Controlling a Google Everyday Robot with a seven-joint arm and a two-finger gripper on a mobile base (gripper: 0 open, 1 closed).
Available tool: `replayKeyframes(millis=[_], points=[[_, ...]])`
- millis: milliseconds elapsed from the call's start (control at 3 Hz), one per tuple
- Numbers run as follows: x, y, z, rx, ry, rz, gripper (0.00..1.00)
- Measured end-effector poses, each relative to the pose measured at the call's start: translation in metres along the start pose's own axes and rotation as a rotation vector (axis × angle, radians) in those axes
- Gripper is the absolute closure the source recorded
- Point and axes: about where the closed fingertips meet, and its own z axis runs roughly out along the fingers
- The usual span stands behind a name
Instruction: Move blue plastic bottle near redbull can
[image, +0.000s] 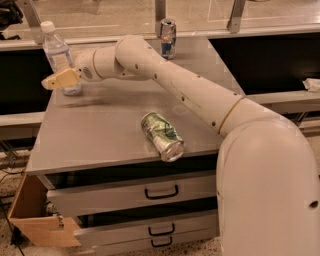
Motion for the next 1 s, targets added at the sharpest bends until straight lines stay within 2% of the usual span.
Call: replayKeyframes(millis=[333,667,1000], points=[[0.008,-0.001,0.009,-0.007,-0.027,0.052,0.40],[0.008,-0.004,0.002,0.001,-0.061,0.081,0.65],[-0.008,-0.015,-0.043,0.038,-0.129,0.079,0.95]])
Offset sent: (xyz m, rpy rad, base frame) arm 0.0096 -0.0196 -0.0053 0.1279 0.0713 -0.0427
